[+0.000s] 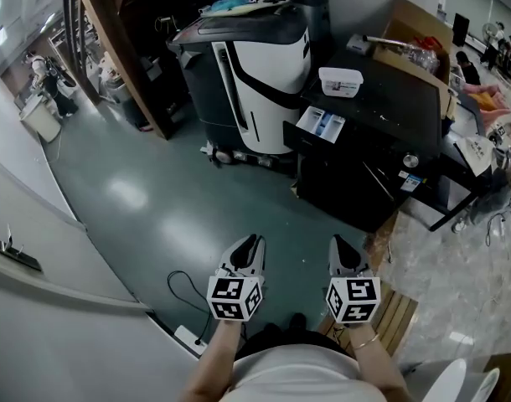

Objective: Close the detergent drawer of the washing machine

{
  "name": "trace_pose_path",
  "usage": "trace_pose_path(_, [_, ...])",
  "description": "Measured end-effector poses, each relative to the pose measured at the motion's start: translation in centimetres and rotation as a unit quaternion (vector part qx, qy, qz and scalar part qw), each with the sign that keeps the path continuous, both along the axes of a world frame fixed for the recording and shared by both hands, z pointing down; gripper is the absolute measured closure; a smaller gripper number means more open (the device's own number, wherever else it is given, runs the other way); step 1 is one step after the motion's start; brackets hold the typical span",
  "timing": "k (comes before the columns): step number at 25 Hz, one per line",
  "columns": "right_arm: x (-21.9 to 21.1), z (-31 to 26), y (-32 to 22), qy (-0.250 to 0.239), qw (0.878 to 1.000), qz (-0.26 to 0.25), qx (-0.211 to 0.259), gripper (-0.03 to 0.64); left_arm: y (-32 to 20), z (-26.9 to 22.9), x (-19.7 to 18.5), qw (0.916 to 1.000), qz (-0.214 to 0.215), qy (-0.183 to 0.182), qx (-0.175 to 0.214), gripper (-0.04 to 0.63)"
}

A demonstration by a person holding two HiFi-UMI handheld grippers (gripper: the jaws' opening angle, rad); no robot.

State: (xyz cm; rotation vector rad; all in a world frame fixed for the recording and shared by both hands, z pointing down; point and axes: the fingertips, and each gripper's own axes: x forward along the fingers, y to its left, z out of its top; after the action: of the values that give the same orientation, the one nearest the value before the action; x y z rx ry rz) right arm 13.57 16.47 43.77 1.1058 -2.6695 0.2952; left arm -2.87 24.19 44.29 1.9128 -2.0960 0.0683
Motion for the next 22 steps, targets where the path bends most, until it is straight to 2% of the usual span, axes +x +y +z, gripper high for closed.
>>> trace_pose_path(4, [0.0, 0.0, -0.4, 0.000, 1.000, -0.011, -0.002, 0.610, -0.4, -0.1, 0.2, 1.0000, -0.005, -0.004, 0.000, 0.520])
trace_pose_path(11, [0.2, 0.5, -1.0, -0.002, 1.000, -0.020, -0.016, 0.535, -1.0, 0.2, 0.6, 1.0000, -0.008, -0.002, -0.003, 0.491])
trace_pose_path(22, [-1.7, 1.2, -3.2, -0.007, 0.999, -0.019, -0.033, 0.526, -3.4, 1.4, -0.8, 0.9998, -0.005, 0.010, -0.016, 0.471])
